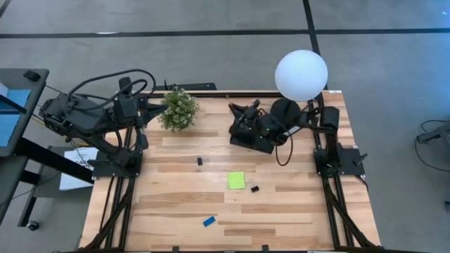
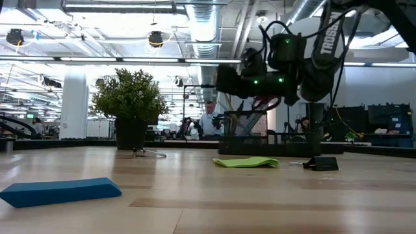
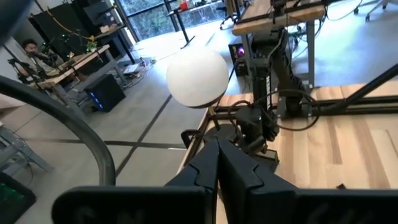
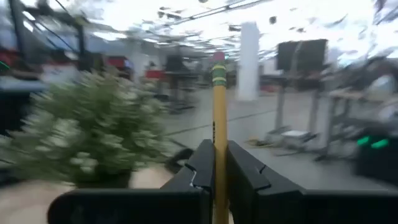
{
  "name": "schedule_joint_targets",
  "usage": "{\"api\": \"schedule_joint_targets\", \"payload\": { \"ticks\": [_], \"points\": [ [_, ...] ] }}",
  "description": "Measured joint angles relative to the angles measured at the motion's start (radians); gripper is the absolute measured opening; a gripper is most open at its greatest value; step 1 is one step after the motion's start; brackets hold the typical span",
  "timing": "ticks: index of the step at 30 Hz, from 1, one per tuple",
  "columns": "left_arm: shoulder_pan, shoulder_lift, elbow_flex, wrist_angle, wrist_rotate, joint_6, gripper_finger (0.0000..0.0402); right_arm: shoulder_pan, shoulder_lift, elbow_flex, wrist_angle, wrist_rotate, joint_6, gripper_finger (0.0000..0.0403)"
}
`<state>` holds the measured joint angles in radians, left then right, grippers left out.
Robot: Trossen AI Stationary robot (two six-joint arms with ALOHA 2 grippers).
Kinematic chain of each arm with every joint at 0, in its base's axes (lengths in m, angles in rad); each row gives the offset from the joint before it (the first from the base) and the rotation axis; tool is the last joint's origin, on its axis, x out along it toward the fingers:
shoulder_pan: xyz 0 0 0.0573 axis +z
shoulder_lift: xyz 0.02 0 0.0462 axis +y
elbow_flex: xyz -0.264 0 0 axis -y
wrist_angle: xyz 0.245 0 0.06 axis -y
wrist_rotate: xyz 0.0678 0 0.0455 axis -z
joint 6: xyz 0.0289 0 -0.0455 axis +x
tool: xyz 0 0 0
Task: Pick and place office supplies into organizer
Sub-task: Put the yellow pencil into the black desk organizer
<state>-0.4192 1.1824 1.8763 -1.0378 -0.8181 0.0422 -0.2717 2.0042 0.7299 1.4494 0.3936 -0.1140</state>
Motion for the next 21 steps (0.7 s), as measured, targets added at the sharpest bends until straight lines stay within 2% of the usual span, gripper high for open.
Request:
{"api": "schedule_joint_targets", "payload": {
  "ticks": [3, 10, 17, 21],
  "points": [
    [0.0, 0.0, 0.0, -0.013, 0.0, -0.001, 0.0, 0.003, 0.001, 0.004, -0.013, 0.039, -0.072, 0.0015],
    [0.0, 0.0, 0.0, -0.031, 0.0, -0.002, 0.0, 0.033, 0.001, 0.004, -0.054, 0.046, -0.071, 0.0019],
    [0.0, 0.0, 0.0, -0.031, 0.0, -0.004, 0.0, 0.056, 0.001, 0.004, -0.101, 0.054, -0.064, 0.0052],
    [0.0, 0.0, 0.0, -0.031, 0.0, -0.004, 0.0, 0.056, 0.001, 0.004, -0.114, 0.076, 0.0, 0.0065]
  ]
}}
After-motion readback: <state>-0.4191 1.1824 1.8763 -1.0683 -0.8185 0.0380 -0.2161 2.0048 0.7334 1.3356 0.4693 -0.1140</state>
